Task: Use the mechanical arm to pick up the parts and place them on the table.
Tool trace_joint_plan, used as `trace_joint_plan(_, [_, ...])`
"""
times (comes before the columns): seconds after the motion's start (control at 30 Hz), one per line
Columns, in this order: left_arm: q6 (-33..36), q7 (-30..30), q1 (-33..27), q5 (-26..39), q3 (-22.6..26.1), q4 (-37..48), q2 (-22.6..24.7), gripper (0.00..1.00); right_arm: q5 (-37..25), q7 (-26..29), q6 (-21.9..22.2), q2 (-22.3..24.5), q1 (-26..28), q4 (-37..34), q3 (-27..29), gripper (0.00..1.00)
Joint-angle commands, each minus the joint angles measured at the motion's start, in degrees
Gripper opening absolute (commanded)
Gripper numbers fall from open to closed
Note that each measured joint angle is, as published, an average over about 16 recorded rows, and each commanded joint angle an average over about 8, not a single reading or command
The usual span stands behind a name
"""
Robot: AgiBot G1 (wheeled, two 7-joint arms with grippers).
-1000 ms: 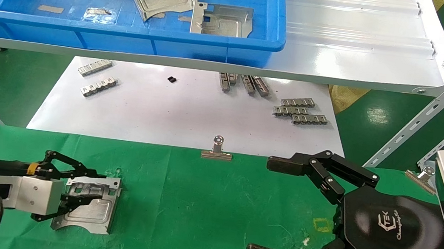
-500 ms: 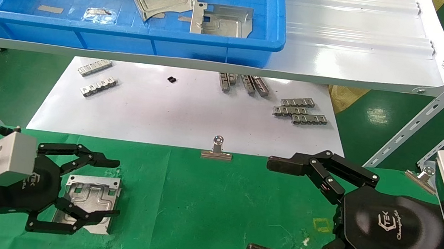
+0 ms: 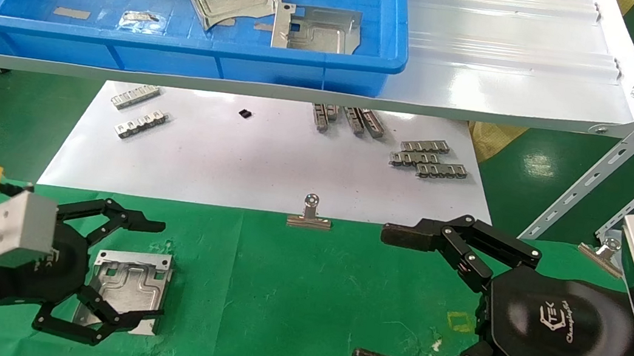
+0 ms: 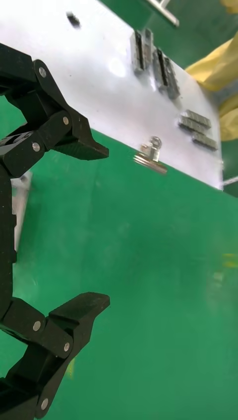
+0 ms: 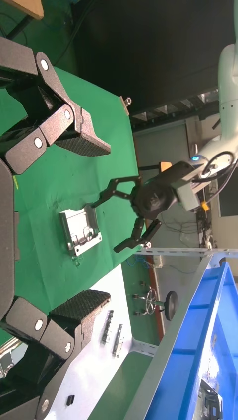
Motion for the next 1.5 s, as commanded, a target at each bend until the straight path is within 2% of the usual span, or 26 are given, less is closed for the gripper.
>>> trace_joint_plan(0.03, [0.2, -0.23, 0.2, 0.04, -0.45, -0.06, 0.13, 1.0, 0.0, 0.0, 0.0, 0.0, 0.0, 0.0, 0.0, 1.0])
trace_joint_plan(1.5, [15.8, -14.29, 13.27, -1.72, -29.06, -1.28, 8.47, 1.0, 0.01, -0.01, 0.0, 0.0, 0.01, -0.01, -0.02, 1.0])
